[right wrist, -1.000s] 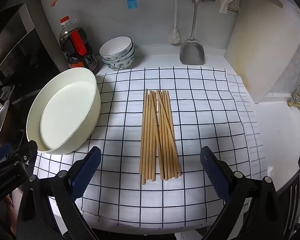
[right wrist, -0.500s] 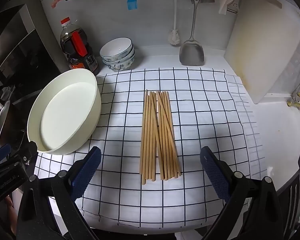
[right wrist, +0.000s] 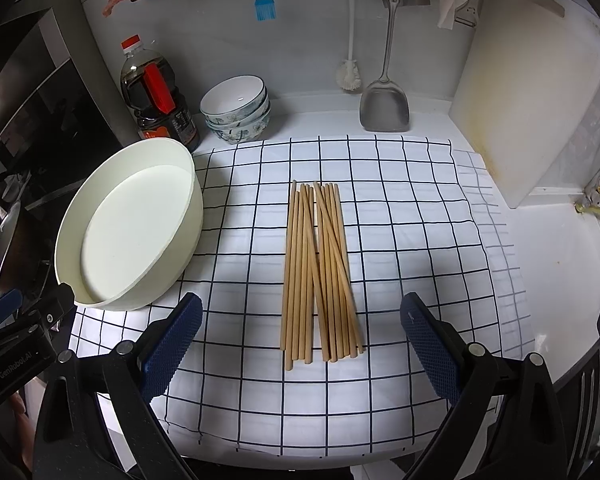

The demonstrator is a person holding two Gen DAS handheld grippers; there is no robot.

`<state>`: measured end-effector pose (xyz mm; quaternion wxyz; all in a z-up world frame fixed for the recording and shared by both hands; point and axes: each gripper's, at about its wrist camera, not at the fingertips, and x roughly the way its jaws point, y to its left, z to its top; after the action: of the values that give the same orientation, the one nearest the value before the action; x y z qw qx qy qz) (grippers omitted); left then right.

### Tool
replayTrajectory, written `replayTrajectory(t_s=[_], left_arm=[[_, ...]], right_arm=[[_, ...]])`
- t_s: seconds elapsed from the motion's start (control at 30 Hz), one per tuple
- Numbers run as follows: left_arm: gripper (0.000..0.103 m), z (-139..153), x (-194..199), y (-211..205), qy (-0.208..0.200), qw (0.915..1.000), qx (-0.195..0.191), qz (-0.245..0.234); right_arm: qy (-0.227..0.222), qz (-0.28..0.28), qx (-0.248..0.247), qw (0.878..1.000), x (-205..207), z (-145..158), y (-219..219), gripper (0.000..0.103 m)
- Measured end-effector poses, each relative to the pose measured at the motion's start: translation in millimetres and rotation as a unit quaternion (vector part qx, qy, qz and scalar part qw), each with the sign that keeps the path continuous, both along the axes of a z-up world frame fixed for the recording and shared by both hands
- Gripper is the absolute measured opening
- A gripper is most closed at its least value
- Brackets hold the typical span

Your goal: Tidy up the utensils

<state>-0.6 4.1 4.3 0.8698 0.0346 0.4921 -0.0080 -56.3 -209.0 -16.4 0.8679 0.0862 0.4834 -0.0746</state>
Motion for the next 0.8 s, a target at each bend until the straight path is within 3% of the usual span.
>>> replayTrajectory(t_s=[0.8], left_arm=[[0.097,-1.6,2.2,1.2,-0.002,1.0,0.0,0.002]], right_arm=[[0.0,-0.002,0.005,1.0,4.7,-1.8,0.8,0.095]])
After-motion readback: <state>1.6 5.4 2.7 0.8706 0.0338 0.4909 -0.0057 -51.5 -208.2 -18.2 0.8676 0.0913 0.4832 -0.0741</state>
